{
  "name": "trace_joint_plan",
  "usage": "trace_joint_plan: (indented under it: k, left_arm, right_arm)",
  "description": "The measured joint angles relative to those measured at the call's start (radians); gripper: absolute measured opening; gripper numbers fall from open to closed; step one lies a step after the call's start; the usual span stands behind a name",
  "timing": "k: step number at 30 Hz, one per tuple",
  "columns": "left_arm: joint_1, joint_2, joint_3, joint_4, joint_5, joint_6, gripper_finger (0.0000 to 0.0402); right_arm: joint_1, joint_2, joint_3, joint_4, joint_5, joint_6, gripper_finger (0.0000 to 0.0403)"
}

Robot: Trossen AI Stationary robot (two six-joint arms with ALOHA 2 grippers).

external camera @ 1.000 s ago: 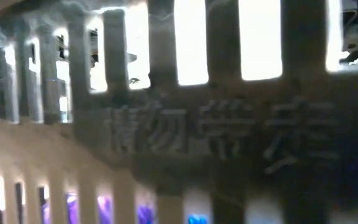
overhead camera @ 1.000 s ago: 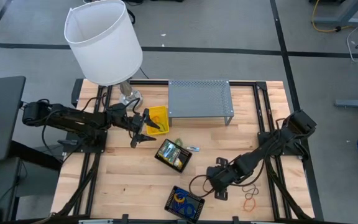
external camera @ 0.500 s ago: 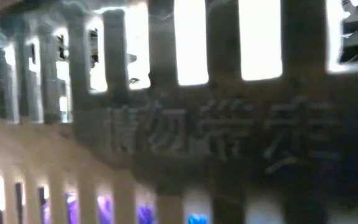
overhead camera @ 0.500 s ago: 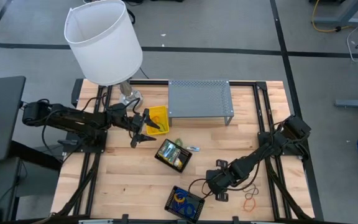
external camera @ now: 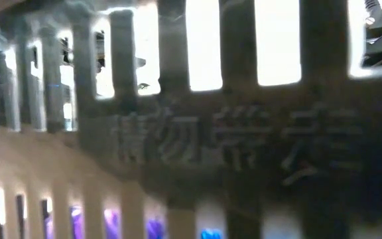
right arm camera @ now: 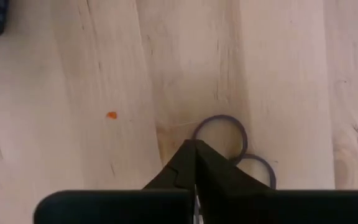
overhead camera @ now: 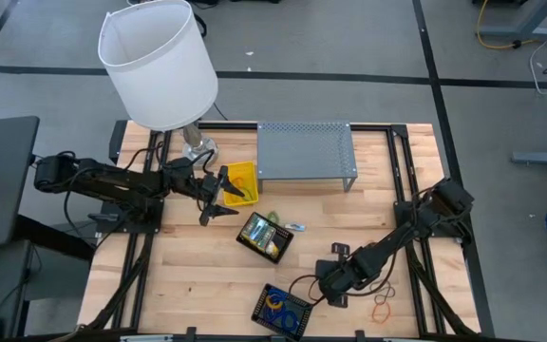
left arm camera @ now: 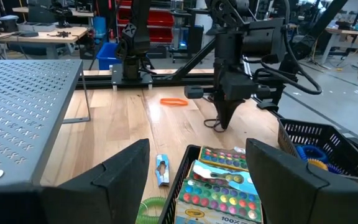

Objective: Pick & Place Office Desk Supplies
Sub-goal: Put the left black rubber band into the yellow bin

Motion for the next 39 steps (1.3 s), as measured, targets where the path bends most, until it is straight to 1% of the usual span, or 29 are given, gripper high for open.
trace_joint_plan:
  k: [5, 9, 15, 21, 28, 33, 39]
  left_arm:
    - [0.0, 0.0, 0.0, -0.001, 0.0, 0.0, 0.0267]
    - [0.0, 0.0, 0.0, -0.002, 0.0, 0.001, 0.0267]
    - [0.0, 0.0, 0.0, -0.001, 0.0, 0.003, 0.0267]
    - [-0.007, 0.0, 0.0, -0.002, 0.003, 0.004, 0.0267]
    - [-0.031, 0.0, 0.0, 0.004, 0.0, 0.016, 0.0267]
    - [-0.033, 0.0, 0.0, 0.017, 0.007, 0.015, 0.0267]
    - [-0.033, 0.0, 0.0, 0.022, 0.008, 0.016, 0.0267]
  right_arm:
    - [-0.002, -0.008, 0.076, -0.04, 0.017, -0.051, 0.0002]
    - [-0.004, -0.015, 0.192, -0.121, 0.078, -0.112, 0.0002]
    - [-0.009, -0.014, 0.346, -0.267, 0.216, -0.187, 0.0001]
    - [-0.03, -0.015, 0.459, -0.388, 0.344, -0.281, 0.0001]
    - [-0.08, -0.017, 0.519, -0.398, 0.469, -0.448, 0.0]
    - [-0.129, -0.017, 0.539, -0.387, 0.532, -0.557, 0.0]
    - [-0.188, -0.017, 0.564, -0.374, 0.585, -0.65, 0.0]
